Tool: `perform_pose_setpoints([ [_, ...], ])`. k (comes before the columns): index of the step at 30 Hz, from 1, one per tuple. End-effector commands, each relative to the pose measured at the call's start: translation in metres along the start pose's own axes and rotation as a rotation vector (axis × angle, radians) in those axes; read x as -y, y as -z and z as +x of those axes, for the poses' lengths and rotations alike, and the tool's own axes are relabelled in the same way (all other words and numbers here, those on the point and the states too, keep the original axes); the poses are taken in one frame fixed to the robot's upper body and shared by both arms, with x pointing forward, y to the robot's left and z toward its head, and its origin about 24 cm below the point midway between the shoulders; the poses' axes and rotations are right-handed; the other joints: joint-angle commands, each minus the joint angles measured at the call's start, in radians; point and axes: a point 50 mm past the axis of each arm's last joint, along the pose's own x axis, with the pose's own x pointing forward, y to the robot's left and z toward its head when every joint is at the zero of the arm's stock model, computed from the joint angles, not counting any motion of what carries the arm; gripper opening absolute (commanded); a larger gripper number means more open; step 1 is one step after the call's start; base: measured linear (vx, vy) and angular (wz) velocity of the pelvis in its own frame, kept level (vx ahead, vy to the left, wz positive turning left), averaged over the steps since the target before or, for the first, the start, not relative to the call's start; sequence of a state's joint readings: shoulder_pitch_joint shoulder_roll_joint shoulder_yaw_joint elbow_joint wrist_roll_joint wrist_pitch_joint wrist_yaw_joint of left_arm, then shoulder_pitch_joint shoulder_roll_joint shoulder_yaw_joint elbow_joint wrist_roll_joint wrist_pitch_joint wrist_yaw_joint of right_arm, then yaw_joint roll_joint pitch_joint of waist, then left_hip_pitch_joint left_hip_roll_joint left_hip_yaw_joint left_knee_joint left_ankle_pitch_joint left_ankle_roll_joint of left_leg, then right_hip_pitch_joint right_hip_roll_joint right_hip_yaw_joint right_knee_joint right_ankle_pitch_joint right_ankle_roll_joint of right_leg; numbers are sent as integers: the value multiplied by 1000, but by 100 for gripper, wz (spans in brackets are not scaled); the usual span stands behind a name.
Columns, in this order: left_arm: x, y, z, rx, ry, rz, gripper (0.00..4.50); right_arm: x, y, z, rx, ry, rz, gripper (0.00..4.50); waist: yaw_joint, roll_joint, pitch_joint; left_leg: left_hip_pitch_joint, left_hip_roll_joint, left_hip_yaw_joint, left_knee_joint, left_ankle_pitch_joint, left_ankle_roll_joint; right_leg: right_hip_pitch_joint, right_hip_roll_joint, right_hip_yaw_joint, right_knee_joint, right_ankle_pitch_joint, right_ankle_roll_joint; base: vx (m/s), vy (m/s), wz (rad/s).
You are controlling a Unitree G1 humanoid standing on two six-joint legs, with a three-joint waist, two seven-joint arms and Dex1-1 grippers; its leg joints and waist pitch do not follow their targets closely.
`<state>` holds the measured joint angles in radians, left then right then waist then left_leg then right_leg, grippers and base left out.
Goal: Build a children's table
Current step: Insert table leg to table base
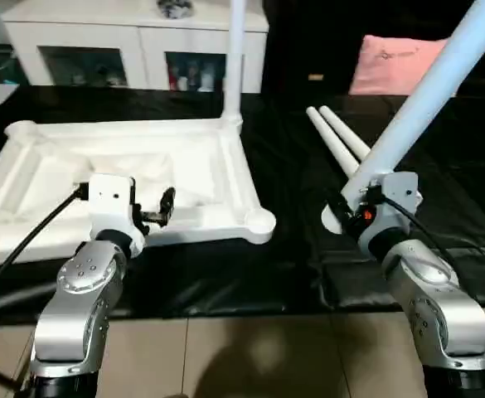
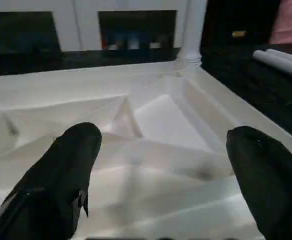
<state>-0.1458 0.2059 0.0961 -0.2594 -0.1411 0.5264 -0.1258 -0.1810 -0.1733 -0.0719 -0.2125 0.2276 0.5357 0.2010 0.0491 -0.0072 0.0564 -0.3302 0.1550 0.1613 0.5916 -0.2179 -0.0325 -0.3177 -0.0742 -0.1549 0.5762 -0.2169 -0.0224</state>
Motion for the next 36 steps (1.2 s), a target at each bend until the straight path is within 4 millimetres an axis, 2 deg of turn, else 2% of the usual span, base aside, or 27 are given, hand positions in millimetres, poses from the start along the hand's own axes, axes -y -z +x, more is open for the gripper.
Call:
perform_pose_setpoints([
  [1,2,1,-1,-12,15,2,450,4,-2,-1,14,17,-4,194,2,3,-61,-5,78,-31,-86,-265,31,51,-91,82,-81,-351,-85,69,13,-4],
  [2,2,0,0,-12,16,3,450,4,-2,-1,15,17,-9,194,-3,9,-68,5,79,-29,-81,-188,57,48,-83,79,-60,-213,-133,83,12,-2],
  [4,1,0,1,-12,16,3,450,4,-2,-2,20,18,-15,194,-7,8,-73,5,76,-27,-73,-115,91,52,-80,77,-44,-107,-174,87,9,0],
  [8,1,0,1,-12,14,0,450,4,-2,-3,12,5,-76,194,-4,6,-81,-3,59,-21,-52,29,170,65,-77,76,-27,10,-217,85,5,1],
  [9,1,0,0,-13,13,-3,450,2,-2,-2,-10,-4,-140,194,13,7,-85,-90,14,-46,-21,95,285,137,-116,35,-52,59,-141,66,6,13],
  [11,1,0,0,-14,14,-6,450,1,-1,-2,-13,-9,-150,194,2,3,-82,-109,14,-67,-1,124,334,141,-124,15,-56,63,-78,65,7,27],
  [12,2,0,-1,-15,14,-7,450,0,-1,-2,-7,-9,-134,194,-5,17,-79,-103,12,-87,-1,168,341,141,-104,-11,-54,50,-30,69,11,55],
  [13,2,0,-1,-15,14,-8,450,1,-1,-3,1,-2,-68,194,-9,24,-78,-82,13,-103,-8,184,345,132,-84,-24,-47,33,-18,69,11,55],
  [14,2,0,-1,-16,14,-8,450,1,-1,-3,2,-1,-60,194,-48,48,-95,148,147,-185,-24,241,367,-58,-23,0,58,-103,-35,131,-15,33],
  [15,1,1,-2,-16,14,-7,450,3,-1,-3,4,7,-24,194,-53,34,-82,148,182,-215,-30,357,477,-111,-30,50,123,-163,1,124,-31,11],
  [16,1,1,-2,-17,14,-7,450,3,-1,-3,3,8,-29,194,-47,22,-81,134,163,-187,-20,427,489,-149,-38,86,142,-113,34,124,-31,11],
  [17,1,1,-2,-17,14,-7,450,4,-1,-3,3,8,-31,194,-40,18,-76,113,138,-161,-27,412,479,-144,-33,93,135,-76,47,0,0,0],
  [18,1,1,-2,-17,15,-6,450,4,-1,-3,3,6,-38,194,-31,-31,-59,41,13,-67,-19,119,358,-69,-49,137,6,33,13,0,0,0],
  [19,1,1,-2,-18,17,-6,450,4,-1,-4,5,7,-43,194,-16,-58,-70,-5,-26,-52,4,22,317,-2,-70,176,-22,-57,3,0,0,0],
  [20,1,1,-2,-19,19,-5,450,4,-1,-4,5,9,-44,194,9,-52,-53,-26,-44,-37,42,-72,255,23,-133,225,-67,-244,-21,-28,-93,5],
  [21,1,1,-2,-20,21,-5,450,5,-1,-5,5,16,-51,194,33,-41,-57,-44,-10,-58,75,-72,151,58,-186,250,-89,-476,-109,-27,-99,0],
  [22,1,1,-2,-21,28,-4,450,6,-1,-5,7,25,-50,194,30,-36,-53,-56,1,-61,57,-44,98,64,-157,233,-80,-513,-156,-27,-99,0],
  [23,2,1,-2,-21,30,-4,450,6,-1,-6,7,27,-50,194,27,-25,-49,-51,10,-59,33,-34,84,58,-139,213,-77,-502,-173,0,0,0],
  [24,2,1,-2,-24,39,-2,450,7,-1,-6,8,32,-54,194,10,-8,-49,-42,22,-51,-19,-47,67,43,-76,166,-54,-429,-181,0,0,0],
  [25,2,1,-2,-24,39,-2,450,7,-1,-6,8,32,-55,194,-7,1,-55,-2,34,-50,-42,-100,71,16,-38,140,-31,-320,-196,0,0,0],
  [27,3,2,-2,-26,47,0,450,6,-1,-7,9,35,-55,194,-33,12,-56,34,50,-55,-58,-221,76,-1,-28,122,-16,-234,-246,0,0,0],
  [28,4,2,-2,-26,49,-1,450,7,-1,-7,9,37,-56,194,-38,13,-55,42,51,-52,-62,-281,80,1,-33,122,-21,-219,-274,0,0,0],
  [29,4,2,-2,-26,50,-1,450,7,-1,-7,9,38,-56,194,-40,9,-54,39,47,-47,-62,-294,82,6,-36,125,-25,-216,-284,0,0,0],
  [31,4,1,-2,-26,52,-1,450,8,-1,-8,9,41,-56,194,-35,7,-56,15,36,-33,-57,-246,87,37,-49,136,-38,-237,-289,0,0,0],
  [33,5,2,-2,-27,56,0,450,9,-2,-8,10,44,-55,194,-32,5,-61,10,32,-29,-54,-190,84,51,-51,140,-44,-250,-274,0,0,0],
  [35,5,2,-2,-29,60,0,450,10,-2,-9,10,47,-63,194,-30,3,-69,3,30,-32,-46,-66,101,49,-51,143,-29,-132,-270,0,0,0],
  [36,5,2,-2,-31,63,0,450,10,-2,-9,10,47,-65,194,-30,4,-75,10,32,-37,-38,45,132,34,-48,139,-7,10,-275,0,0,0],
])
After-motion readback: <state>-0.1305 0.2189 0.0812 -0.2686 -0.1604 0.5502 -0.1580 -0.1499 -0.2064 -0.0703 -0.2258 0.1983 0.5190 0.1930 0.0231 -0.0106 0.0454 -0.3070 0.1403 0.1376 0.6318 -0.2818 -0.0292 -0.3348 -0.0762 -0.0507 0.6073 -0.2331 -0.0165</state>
